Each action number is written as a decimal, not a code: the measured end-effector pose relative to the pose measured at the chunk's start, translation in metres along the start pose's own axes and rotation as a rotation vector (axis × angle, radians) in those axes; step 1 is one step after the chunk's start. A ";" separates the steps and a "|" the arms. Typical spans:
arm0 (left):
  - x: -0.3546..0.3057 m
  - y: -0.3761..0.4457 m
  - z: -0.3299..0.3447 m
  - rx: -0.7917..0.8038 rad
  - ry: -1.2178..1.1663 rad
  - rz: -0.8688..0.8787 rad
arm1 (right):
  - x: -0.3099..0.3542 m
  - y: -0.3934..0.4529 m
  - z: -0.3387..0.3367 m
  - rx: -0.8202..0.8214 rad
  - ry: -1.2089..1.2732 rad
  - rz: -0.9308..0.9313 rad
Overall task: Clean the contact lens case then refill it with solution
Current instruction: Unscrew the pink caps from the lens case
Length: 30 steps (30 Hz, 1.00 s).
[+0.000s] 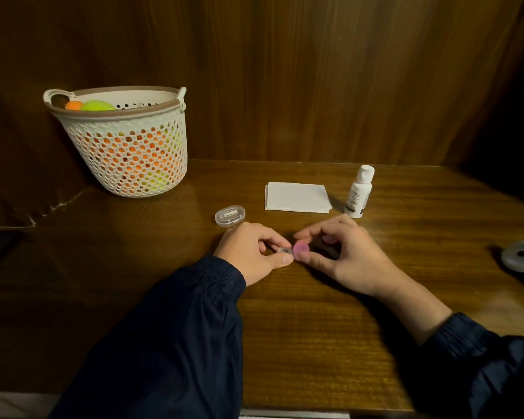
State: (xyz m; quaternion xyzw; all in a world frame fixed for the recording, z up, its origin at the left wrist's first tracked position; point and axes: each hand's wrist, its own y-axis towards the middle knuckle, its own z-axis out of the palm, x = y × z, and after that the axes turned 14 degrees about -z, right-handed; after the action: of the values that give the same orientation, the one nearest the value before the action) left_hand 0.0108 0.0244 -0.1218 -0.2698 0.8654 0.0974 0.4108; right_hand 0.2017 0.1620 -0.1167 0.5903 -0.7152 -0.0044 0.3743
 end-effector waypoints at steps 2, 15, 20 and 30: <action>0.000 -0.001 0.000 0.004 -0.003 -0.007 | 0.001 0.001 -0.001 -0.099 0.008 -0.021; -0.003 -0.004 0.000 0.020 -0.024 0.003 | -0.010 0.008 -0.002 -0.316 0.016 0.166; -0.003 -0.003 0.000 0.012 -0.019 0.008 | -0.013 0.010 -0.001 -0.249 -0.146 0.165; -0.001 -0.003 -0.001 0.019 -0.012 0.009 | -0.007 0.001 -0.016 -0.058 -0.090 0.073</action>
State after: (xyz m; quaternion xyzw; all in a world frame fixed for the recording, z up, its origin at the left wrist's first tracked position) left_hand 0.0128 0.0219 -0.1201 -0.2614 0.8649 0.0928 0.4182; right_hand 0.2100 0.1748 -0.1085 0.5519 -0.7518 -0.0378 0.3587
